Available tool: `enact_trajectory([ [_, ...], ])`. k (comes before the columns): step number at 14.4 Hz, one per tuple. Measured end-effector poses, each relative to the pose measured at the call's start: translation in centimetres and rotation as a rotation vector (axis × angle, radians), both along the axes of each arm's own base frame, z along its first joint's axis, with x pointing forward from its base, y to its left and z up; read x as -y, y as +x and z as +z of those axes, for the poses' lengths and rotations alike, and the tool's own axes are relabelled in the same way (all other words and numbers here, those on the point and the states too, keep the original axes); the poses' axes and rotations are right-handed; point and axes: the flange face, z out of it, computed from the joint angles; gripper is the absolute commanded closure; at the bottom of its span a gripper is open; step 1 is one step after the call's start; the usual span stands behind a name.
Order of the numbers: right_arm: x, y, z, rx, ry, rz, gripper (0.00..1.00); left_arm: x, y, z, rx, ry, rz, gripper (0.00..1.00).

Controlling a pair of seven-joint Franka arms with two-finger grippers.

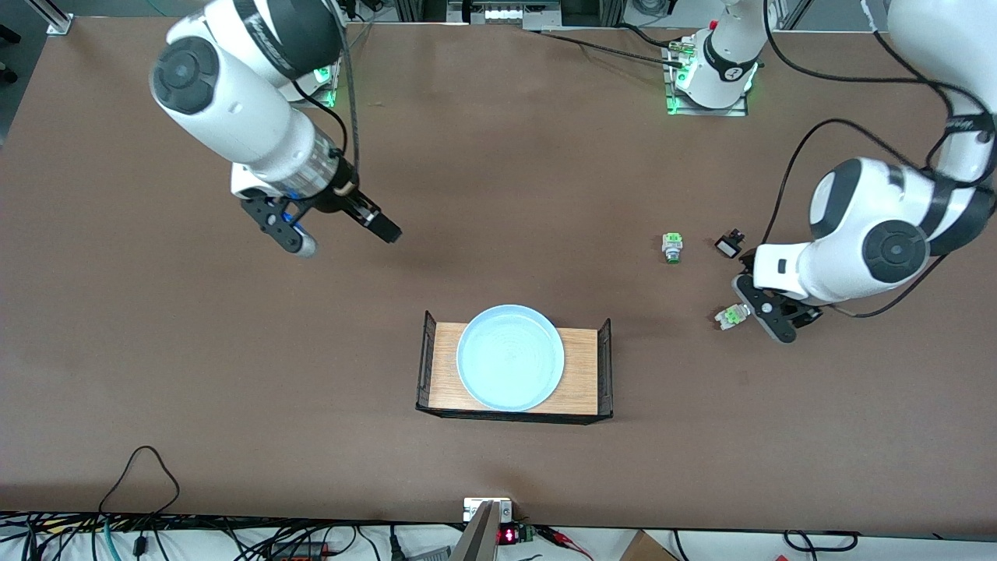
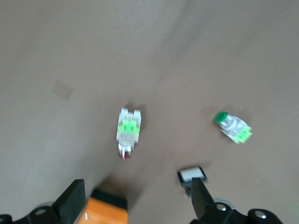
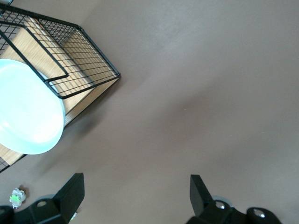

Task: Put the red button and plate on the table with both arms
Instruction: 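Raise the left gripper away while the right gripper reaches the plate rim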

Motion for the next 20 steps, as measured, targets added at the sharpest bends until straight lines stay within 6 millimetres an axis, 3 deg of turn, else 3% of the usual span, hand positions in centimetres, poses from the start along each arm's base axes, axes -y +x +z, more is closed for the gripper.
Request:
enact_trajectory([
  [6, -7.8, 1.2, -4.3, 0.06, 0.037, -0.047, 0.0, 2.1, 0.6, 9.6, -0.004, 0.088, 0.341, 0.0],
  [11, -10.1, 2.7, -7.9, 0.122, 0.093, -0.201, 0.0, 5.9, 0.7, 17.3, 0.084, 0.09, 0.479, 0.0],
  [13, -10.2, 3.3, -9.0, 0.131, 0.106, -0.259, 0.0, 6.5, 0.9, 19.8, 0.132, 0.075, 0.547, 0.0],
  [16, -9.7, 4.1, -10.3, 0.136, 0.102, -0.292, 0.0, 5.7, 1.0, 21.2, 0.151, 0.072, 0.611, 0.0],
  [20, -9.8, 4.4, -12.9, 0.125, 0.087, -0.299, 0.0, 5.0, 0.9, 21.0, 0.137, 0.105, 0.648, 0.0],
])
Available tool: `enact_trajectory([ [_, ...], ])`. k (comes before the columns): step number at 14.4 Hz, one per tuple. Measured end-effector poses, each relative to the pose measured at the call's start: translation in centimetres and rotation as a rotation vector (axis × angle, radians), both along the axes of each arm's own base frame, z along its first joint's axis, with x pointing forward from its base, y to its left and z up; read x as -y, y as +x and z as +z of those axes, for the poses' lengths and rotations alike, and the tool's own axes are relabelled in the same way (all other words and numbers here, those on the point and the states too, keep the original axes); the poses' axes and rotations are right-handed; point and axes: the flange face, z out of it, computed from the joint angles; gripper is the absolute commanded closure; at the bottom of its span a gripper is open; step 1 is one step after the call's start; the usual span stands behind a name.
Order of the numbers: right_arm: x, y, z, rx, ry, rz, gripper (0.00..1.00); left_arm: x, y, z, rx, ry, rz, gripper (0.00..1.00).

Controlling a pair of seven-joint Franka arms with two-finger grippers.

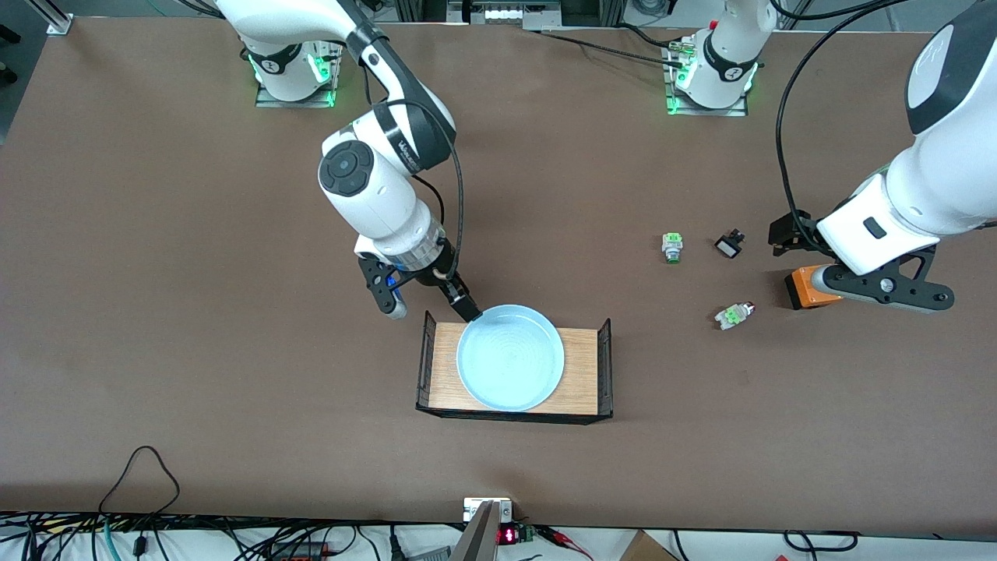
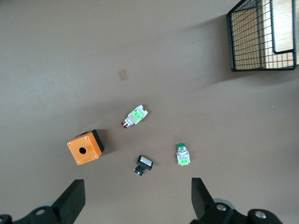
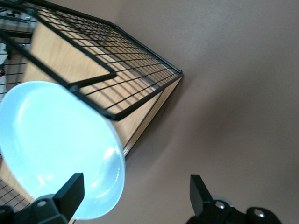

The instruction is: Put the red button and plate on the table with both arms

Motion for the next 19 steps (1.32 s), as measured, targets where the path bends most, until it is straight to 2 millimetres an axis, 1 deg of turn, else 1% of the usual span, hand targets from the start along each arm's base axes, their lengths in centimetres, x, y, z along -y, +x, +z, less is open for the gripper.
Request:
enact_trajectory([
  [3, 0.2, 0.4, -1.9, -0.007, -0.01, -0.012, 0.0, -0.5, 0.0, 0.0, -0.007, 0.008, 0.035, 0.0],
  [7, 0.8, 1.5, -3.5, 0.035, 0.0, -0.041, 0.0, -1.4, -0.3, 0.1, -0.022, 0.031, 0.07, 0.0],
  [9, 0.8, 1.7, -3.8, 0.04, 0.008, -0.064, 0.0, -1.6, -0.6, 0.0, -0.016, 0.029, 0.102, 0.0],
  [11, 0.6, 1.7, -3.6, 0.047, 0.016, -0.074, 0.0, -2.4, -1.2, -0.1, 0.032, 0.01, 0.146, 0.0],
  [12, 0.5, 1.7, -3.5, 0.05, 0.019, -0.075, 0.0, -3.2, -1.9, -0.2, 0.058, 0.004, 0.17, 0.0],
  [14, 0.0, 1.4, -3.6, 0.052, 0.02, -0.069, 0.0, -4.8, -4.4, -0.3, 0.081, 0.011, 0.206, 0.0],
  [16, -0.5, 1.0, -4.0, 0.05, 0.019, -0.063, 0.0, -5.8, -6.9, -0.4, 0.077, 0.019, 0.22, 0.0],
  [17, -0.7, 0.9, -4.3, 0.048, 0.018, -0.061, 0.0, -6.1, -7.7, -0.5, 0.075, 0.02, 0.225, 0.0],
  [19, -0.9, 0.8, -4.7, 0.048, 0.017, -0.06, 0.1, -6.5, -8.1, -0.7, 0.076, 0.019, 0.229, 0.0],
])
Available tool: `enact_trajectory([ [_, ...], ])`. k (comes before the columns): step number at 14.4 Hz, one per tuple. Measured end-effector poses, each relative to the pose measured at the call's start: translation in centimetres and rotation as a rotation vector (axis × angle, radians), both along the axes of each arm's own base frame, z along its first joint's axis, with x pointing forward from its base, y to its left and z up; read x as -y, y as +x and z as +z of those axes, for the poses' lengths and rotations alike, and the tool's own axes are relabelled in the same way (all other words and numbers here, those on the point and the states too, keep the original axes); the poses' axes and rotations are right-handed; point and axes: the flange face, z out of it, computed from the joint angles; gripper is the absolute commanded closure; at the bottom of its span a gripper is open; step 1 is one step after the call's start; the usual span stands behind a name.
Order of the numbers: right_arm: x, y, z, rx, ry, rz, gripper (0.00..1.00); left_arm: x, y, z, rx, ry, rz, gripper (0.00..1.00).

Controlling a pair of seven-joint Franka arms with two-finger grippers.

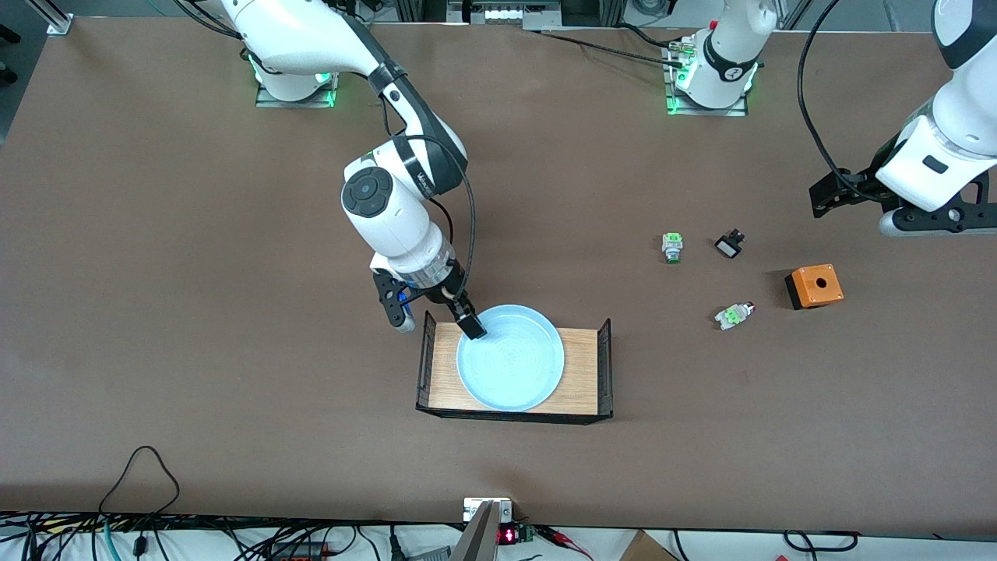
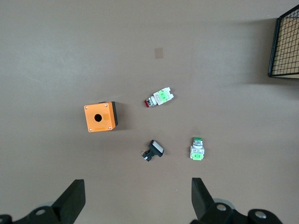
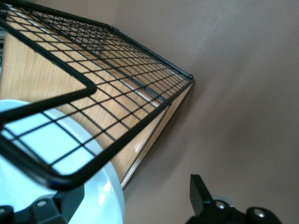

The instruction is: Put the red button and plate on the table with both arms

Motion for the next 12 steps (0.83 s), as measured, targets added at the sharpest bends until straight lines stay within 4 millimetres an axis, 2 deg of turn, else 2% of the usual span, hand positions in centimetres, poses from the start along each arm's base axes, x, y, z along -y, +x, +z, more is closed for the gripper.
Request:
enact_trajectory([
  [1, 0.0, 0.0, -0.1, 0.0, 0.0, -0.001, 0.22, 0.3, 0.0, -0.1, 0.0, 0.0, -0.005, 0.0],
  [2, 0.0, 0.0, -0.1, 0.0, 0.001, -0.004, 0.23, 0.8, -0.1, -0.2, 0.0, 0.0, -0.014, 0.0],
  [5, 0.0, 0.0, -0.1, -0.016, 0.014, -0.052, 0.46, 1.6, -0.1, -0.1, 0.002, 0.0, -0.029, 0.0],
  [8, -0.1, 0.1, 0.1, -0.013, 0.02, -0.062, 0.55, 1.4, -0.1, -0.1, 0.006, -0.004, -0.022, 0.0],
  [10, -0.3, 0.0, 0.2, -0.011, 0.022, -0.06, 0.57, 1.0, 0.0, -0.1, 0.002, -0.056, 0.005, 0.0],
  [12, -0.4, -0.1, 0.3, -0.01, 0.023, -0.058, 0.59, -0.7, 0.1, -0.2, -0.002, -0.099, 0.047, 0.0],
])
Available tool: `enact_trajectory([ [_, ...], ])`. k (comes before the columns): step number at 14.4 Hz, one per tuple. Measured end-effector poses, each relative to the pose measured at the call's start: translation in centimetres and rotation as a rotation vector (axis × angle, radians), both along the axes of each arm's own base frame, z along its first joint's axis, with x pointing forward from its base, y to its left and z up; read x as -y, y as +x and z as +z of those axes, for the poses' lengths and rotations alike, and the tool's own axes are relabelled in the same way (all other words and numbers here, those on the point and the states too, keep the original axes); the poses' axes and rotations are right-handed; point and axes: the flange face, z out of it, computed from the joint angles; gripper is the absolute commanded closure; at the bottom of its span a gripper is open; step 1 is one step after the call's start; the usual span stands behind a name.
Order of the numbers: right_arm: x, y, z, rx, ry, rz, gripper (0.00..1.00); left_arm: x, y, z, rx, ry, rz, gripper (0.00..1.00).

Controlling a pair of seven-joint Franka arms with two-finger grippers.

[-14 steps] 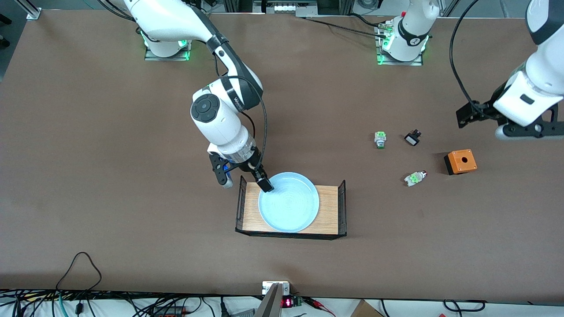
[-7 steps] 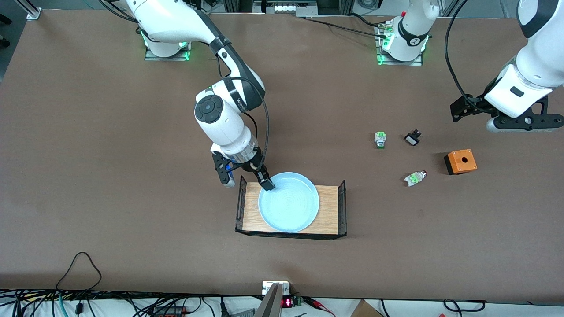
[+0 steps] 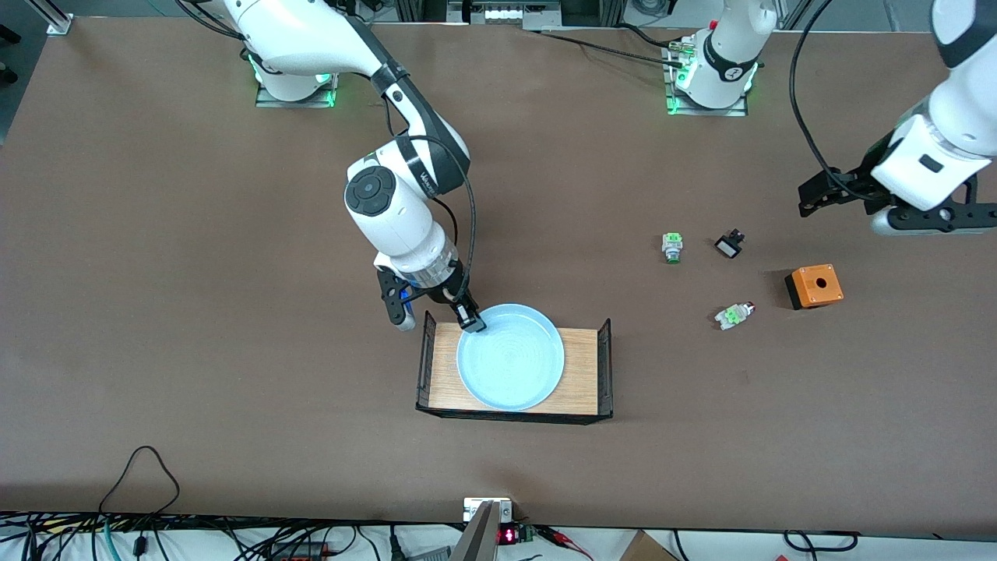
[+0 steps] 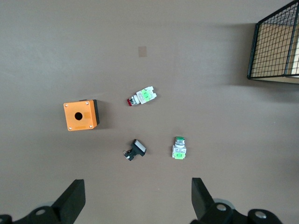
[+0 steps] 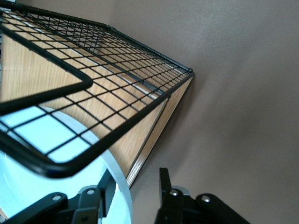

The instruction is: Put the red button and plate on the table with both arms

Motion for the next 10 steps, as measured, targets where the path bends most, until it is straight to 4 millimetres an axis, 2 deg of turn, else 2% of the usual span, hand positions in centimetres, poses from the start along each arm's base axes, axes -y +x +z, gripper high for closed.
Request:
enact_trajectory([
  [1, 0.0, 0.0, 0.0, 0.001, 0.0, 0.001, 0.59, -0.9, 0.1, 0.0, 0.002, -0.005, 0.016, 0.0],
  [3, -0.1, 0.0, 0.0, 0.001, 0.001, 0.001, 0.65, -2.1, 0.1, 0.1, 0.004, -0.005, 0.039, 0.0],
  [4, -0.1, 0.0, 0.1, 0.002, 0.001, 0.002, 0.72, -2.4, 0.1, 0.1, 0.004, -0.003, 0.043, 0.0],
  [10, -0.4, -0.1, 0.4, 0.009, 0.006, 0.005, 0.99, -1.8, 0.3, 0.3, 0.014, 0.008, 0.029, 0.0],
])
